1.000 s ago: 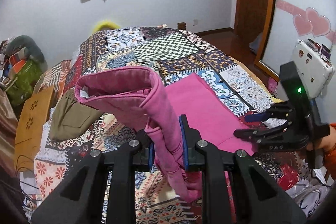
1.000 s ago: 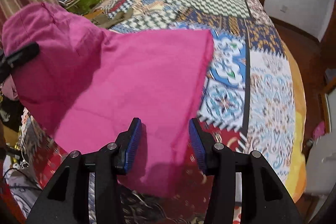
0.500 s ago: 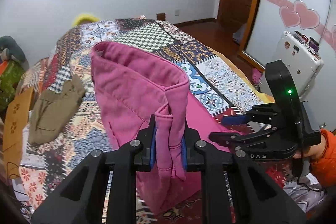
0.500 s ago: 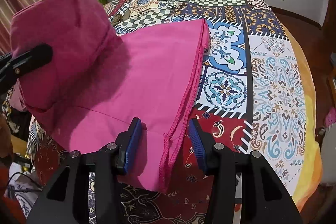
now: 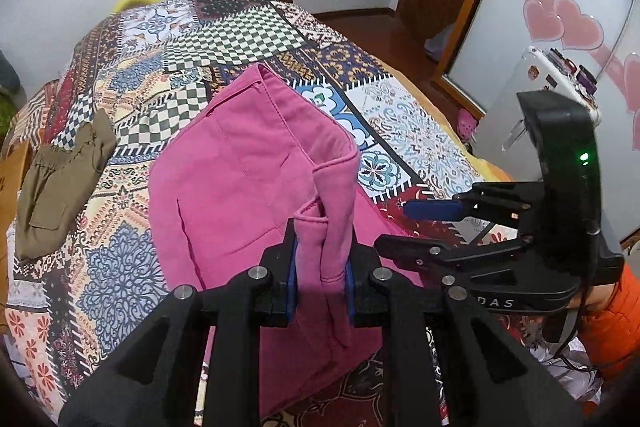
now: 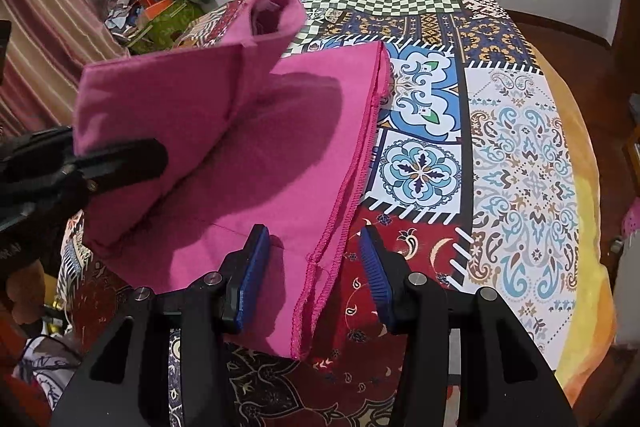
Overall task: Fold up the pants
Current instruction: 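Fold the lifted pink pants over onto themselves with the left gripper, then open the left gripper and release the folded pink pants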
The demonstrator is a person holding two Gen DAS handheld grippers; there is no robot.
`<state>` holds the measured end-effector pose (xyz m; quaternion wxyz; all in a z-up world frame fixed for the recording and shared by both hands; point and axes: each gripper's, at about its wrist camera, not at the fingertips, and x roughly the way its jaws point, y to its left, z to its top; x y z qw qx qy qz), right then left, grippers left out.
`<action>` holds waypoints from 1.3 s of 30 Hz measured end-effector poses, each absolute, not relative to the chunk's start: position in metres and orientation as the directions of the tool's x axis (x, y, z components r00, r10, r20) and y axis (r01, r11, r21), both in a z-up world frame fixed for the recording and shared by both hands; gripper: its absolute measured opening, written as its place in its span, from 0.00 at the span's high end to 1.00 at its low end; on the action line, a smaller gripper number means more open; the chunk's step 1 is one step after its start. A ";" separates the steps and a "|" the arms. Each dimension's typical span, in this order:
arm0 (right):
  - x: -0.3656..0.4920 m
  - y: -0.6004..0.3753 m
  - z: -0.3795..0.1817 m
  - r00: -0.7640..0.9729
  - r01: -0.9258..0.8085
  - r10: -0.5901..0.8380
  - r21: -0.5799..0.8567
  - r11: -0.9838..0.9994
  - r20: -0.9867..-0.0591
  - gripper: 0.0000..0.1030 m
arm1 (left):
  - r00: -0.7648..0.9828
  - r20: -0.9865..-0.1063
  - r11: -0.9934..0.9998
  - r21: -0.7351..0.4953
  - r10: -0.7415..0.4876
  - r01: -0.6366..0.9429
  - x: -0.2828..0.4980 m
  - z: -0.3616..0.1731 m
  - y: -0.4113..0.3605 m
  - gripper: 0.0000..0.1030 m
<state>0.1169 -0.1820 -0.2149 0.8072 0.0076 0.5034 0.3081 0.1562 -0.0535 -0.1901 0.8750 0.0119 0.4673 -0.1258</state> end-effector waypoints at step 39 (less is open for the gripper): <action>0.105 -0.197 -0.200 0.355 -0.460 0.460 0.276 0.844 -0.814 0.58 | 0.545 -0.820 0.985 -0.135 -0.172 0.108 0.135 -0.173 -0.011 0.41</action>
